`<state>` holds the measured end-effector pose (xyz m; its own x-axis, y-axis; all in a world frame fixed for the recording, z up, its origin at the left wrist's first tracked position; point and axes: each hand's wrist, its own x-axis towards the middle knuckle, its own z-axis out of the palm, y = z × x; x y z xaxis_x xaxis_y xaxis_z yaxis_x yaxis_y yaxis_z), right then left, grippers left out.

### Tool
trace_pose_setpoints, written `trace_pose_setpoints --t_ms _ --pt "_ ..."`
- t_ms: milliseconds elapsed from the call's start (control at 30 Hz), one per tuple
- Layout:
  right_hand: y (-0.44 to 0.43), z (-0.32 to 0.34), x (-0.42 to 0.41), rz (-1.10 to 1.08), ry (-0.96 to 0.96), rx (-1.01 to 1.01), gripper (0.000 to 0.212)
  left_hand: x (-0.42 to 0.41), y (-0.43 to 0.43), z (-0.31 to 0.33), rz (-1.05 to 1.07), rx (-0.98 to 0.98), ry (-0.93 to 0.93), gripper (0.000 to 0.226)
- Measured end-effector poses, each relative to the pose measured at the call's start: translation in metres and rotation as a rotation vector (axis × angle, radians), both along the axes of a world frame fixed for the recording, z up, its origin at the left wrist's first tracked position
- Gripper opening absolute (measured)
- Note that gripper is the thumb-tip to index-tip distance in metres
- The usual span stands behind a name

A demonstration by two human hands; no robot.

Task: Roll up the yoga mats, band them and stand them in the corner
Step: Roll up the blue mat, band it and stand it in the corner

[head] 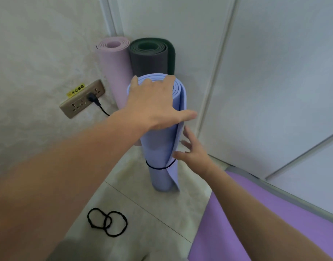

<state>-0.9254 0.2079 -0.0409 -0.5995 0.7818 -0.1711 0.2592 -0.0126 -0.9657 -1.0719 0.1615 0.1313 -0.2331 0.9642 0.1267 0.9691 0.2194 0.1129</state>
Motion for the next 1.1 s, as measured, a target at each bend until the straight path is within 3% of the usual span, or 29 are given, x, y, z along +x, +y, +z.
trace_pose_setpoints --t_ms 267,333,500,667,800,933,1100 --pt "-0.003 0.019 -0.019 -0.040 0.038 0.205 0.070 0.002 -0.007 -0.004 -0.018 -0.188 0.005 0.100" --pt "0.001 0.019 -0.029 -0.079 0.058 0.237 0.077 0.000 -0.005 -0.003 -0.046 -0.231 0.017 0.096" --pt "0.005 0.030 -0.051 -0.104 0.037 0.311 0.072 -0.026 -0.005 0.008 -0.013 -0.196 0.002 0.061" --pt "0.013 0.056 -0.105 0.006 0.045 0.333 0.068 -0.080 -0.002 0.022 0.121 -0.090 0.018 0.021" --pt "0.025 0.068 -0.151 0.043 -0.023 0.345 0.070 -0.127 0.014 0.033 0.254 0.019 0.156 0.025" --pt "0.048 0.053 -0.151 0.006 -0.272 0.302 0.082 -0.170 0.036 0.023 0.343 0.145 0.186 0.024" --pt "0.047 0.016 -0.118 0.009 -0.471 0.216 0.070 -0.210 0.045 -0.024 0.436 0.114 0.146 0.041"
